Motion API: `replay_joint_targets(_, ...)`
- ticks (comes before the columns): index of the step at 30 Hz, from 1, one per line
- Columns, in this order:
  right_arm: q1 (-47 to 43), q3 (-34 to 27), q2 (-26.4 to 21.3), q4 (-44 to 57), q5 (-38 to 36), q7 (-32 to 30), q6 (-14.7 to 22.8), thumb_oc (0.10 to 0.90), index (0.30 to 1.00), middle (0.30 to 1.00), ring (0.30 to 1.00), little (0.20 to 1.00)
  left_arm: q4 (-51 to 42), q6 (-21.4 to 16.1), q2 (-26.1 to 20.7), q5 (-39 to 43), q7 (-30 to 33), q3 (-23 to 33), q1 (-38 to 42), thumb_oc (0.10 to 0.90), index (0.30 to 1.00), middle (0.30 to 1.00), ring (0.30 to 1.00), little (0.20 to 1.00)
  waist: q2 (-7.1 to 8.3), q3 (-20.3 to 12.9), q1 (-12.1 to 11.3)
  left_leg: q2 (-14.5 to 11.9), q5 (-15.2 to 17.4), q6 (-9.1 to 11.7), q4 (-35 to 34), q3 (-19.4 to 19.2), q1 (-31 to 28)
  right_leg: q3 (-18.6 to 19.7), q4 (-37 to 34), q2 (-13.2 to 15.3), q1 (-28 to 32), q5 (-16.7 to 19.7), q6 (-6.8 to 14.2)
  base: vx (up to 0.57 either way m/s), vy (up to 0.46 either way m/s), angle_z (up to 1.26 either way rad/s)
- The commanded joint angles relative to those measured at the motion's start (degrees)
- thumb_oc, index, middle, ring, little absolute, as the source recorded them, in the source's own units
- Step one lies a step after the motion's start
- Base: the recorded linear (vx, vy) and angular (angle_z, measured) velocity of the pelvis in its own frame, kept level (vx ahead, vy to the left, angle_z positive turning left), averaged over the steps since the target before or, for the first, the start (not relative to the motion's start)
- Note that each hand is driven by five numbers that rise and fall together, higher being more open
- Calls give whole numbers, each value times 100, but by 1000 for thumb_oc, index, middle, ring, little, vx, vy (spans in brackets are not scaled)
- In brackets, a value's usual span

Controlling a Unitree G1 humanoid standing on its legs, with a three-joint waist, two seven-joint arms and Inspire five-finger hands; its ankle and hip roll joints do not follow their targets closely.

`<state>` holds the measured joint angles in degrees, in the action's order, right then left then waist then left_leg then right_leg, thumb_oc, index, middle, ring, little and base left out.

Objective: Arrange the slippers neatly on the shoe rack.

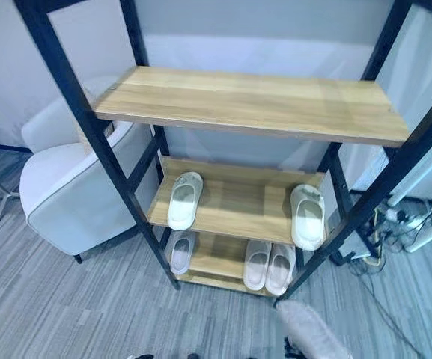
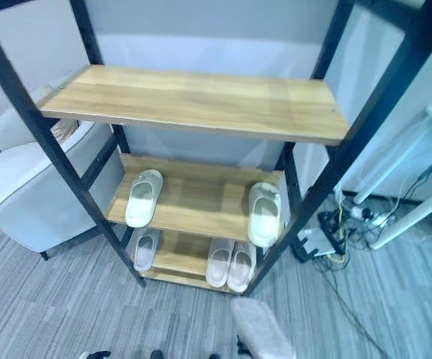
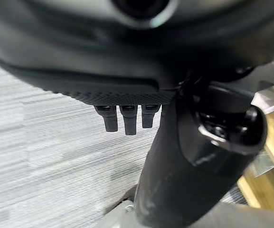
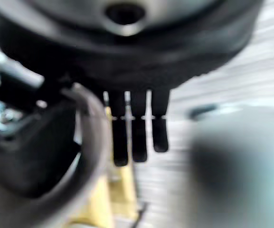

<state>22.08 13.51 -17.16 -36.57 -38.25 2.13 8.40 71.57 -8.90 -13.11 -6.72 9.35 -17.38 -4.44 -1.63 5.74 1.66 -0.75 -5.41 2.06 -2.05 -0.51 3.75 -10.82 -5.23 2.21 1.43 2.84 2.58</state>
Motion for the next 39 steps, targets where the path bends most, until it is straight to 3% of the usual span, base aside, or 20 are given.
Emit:
replay_joint_targets(1,-392,-105,-138,1052,-162,221,562,400,300,300,300,300,83,-208,94,44,-84,9,382,800,900,900,900,900,337,348,-87,-417,636,357,998,-631,339,272,587,187,45,-823,284,63,93,52)
replay_joint_targets(3,-408,-114,-176,1091,-165,217,569,400,300,300,300,300,107,-193,84,24,-74,14,367,800,900,900,900,900,371,345,-129,-527,533,380,888,-610,507,253,555,225,69,-821,318,224,282,72)
replay_joint_targets(4,-456,-140,-231,1292,-181,185,593,400,300,300,300,300,198,-172,-60,-45,-56,47,341,800,900,900,900,900,450,352,-325,-912,136,552,268,-312,1062,342,479,333,212,-1019,466,443,549,76)
replay_joint_targets(5,-399,-171,-190,1309,-151,210,587,400,300,300,300,300,221,-147,-83,-134,-17,74,338,800,900,900,900,900,424,317,-318,-940,-32,579,254,-327,1048,379,480,375,241,-1008,515,397,484,47)
replay_joint_targets(7,-363,-174,-209,1364,-105,220,574,400,300,300,300,300,216,-155,-108,-180,-35,103,331,800,900,900,900,900,438,279,-298,-897,-51,566,309,-364,1082,427,471,467,241,-968,554,132,223,-8)
replay_joint_targets(10,-421,-75,-176,1577,-106,334,554,400,300,300,300,300,19,-219,-399,-292,55,41,580,800,900,900,900,900,621,265,-247,-674,191,416,711,-540,1233,722,509,771,23,-791,703,165,363,-34)
replay_joint_targets(17,-982,231,-351,1719,309,202,700,400,300,300,300,300,-990,-443,-1141,-479,318,-230,1080,800,900,900,900,900,706,536,-260,-620,483,196,904,-881,1369,713,1087,923,-822,-334,885,-11,168,-31)
replay_joint_targets(18,-1108,324,-534,1923,1022,23,780,400,300,300,300,300,-1335,-487,-1315,-587,372,-282,1185,800,900,900,900,900,699,692,-242,-575,556,162,914,-896,1324,668,1175,779,-1110,-304,831,16,84,-47)
replay_joint_targets(19,-1111,324,-532,1923,1024,21,779,400,300,300,300,300,-1337,-486,-1316,-587,372,-281,1187,800,900,900,900,900,698,680,-239,-576,540,162,906,-894,1342,667,1170,777,-1128,-292,830,1,144,-49)
replay_joint_targets(20,-1495,421,-740,1923,2028,-333,835,400,300,300,300,300,-1414,-560,-1406,-597,455,-237,1274,800,900,900,900,900,678,850,-204,-513,608,132,902,-924,1373,450,1050,678,-1503,-219,785,-15,59,-19)
replay_joint_targets(21,-1686,452,-834,1990,2519,-504,843,400,300,300,300,300,-1495,-587,-1424,-646,473,-295,1328,800,900,900,900,900,704,906,-197,-446,614,114,907,-945,1446,314,926,686,-1643,-202,752,13,61,-8)
replay_joint_targets(23,-1743,422,-874,2013,2819,-633,801,400,300,300,300,300,-1561,-599,-1434,-687,481,-312,1348,800,900,900,900,900,713,953,-170,-388,657,88,1025,-892,1539,321,893,699,-1659,-237,744,-19,20,9)
replay_joint_targets(24,-2032,337,-1035,2125,3491,-1047,824,400,300,300,300,300,-1810,-693,-1388,-704,602,-323,1368,800,900,900,900,900,696,1155,-198,-250,761,85,1270,-812,1842,479,926,702,-1866,-208,748,-69,40,35)
replay_joint_targets(25,-2038,337,-1032,2124,3494,-1050,824,400,300,300,300,300,-1811,-692,-1390,-704,601,-322,1373,800,900,900,900,900,701,1139,-191,-244,736,82,1261,-810,1870,477,923,708,-1894,-192,748,-132,31,46)
replay_joint_targets(26,-2445,349,-1200,2076,4093,-1466,752,400,300,300,300,300,-1877,-758,-1336,-657,734,-359,1419,800,900,900,900,900,668,1245,-229,-219,770,97,1411,-761,2180,568,1077,684,-2194,-141,687,-70,-7,37)
replay_joint_targets(27,-2454,354,-1198,2068,4097,-1472,754,400,300,300,300,300,-1874,-759,-1335,-658,735,-355,1423,800,900,900,900,900,666,1235,-223,-221,773,97,1422,-758,2201,566,1084,683,-2212,-143,686,-119,-53,20)
replay_joint_targets(28,-2839,345,-1348,2056,4826,-1891,610,400,300,300,300,300,-1977,-781,-1283,-606,883,-339,1449,800,900,900,900,900,646,1292,-288,-244,800,107,1571,-711,2508,478,1181,719,-2464,-109,666,-56,-46,8)
replay_joint_targets(38,-4416,420,-1757,1895,6360,-3135,77,400,300,300,300,300,-1963,-891,-1231,-65,1813,139,1979,800,900,900,900,900,556,1344,-427,-447,948,144,2524,-399,4153,306,2162,813,-4081,-304,587,-44,-62,9)
replay_joint_targets(39,-4571,415,-1786,1941,6473,-3243,2,400,300,300,300,300,-2001,-902,-1237,31,1967,239,2022,800,900,900,900,900,522,1316,-459,-488,1174,183,2676,-319,4259,337,2356,794,-4210,-500,613,69,-60,23)
